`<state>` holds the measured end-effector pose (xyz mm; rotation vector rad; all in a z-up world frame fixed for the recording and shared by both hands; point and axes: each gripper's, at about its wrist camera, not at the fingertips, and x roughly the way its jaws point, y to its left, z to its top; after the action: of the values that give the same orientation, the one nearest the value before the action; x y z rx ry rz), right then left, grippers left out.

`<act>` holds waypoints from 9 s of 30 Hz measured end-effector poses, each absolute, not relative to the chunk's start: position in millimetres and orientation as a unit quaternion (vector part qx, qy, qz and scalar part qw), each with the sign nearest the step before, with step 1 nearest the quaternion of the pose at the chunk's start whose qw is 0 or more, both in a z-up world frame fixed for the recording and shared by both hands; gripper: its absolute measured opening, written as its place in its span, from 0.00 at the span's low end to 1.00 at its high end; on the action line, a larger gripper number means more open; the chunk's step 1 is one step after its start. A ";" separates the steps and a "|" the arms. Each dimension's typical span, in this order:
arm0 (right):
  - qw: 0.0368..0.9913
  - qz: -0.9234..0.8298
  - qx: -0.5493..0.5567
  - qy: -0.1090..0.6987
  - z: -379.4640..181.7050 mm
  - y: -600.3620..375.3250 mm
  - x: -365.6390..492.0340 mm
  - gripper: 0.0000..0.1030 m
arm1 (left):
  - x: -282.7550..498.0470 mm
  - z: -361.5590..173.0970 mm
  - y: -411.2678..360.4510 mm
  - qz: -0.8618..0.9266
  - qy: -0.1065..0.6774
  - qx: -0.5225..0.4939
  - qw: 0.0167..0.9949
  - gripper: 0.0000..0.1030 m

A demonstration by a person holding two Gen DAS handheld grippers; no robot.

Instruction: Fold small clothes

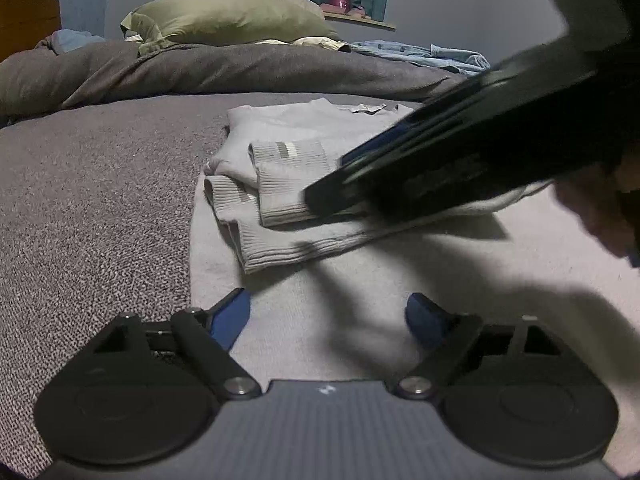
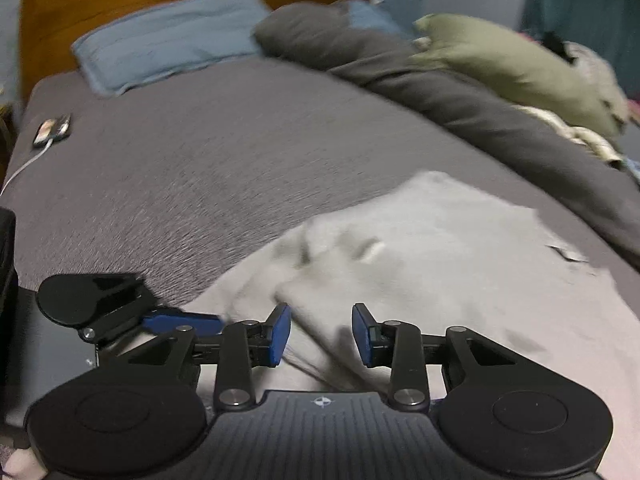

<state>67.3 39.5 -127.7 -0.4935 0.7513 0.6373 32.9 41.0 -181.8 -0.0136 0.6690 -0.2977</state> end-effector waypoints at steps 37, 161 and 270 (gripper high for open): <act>0.922 -0.038 0.074 0.378 -82.9 -296.0 -25.7 0.43 | 56.8 -187.0 42.2 -0.137 0.327 0.023 0.935 0.88; 0.929 0.103 0.160 0.317 -18.7 -371.3 -36.3 0.07 | 97.0 -65.6 127.9 -0.142 0.325 -0.240 0.904 0.00; 0.926 -0.056 -0.066 0.368 -130.2 -286.3 34.6 0.79 | 132.7 -143.4 36.1 -0.048 0.421 0.022 0.906 0.69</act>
<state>34.6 -286.3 -130.2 -0.1354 0.7547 -0.1142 132.7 36.1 -143.4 0.0452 0.8695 -0.0998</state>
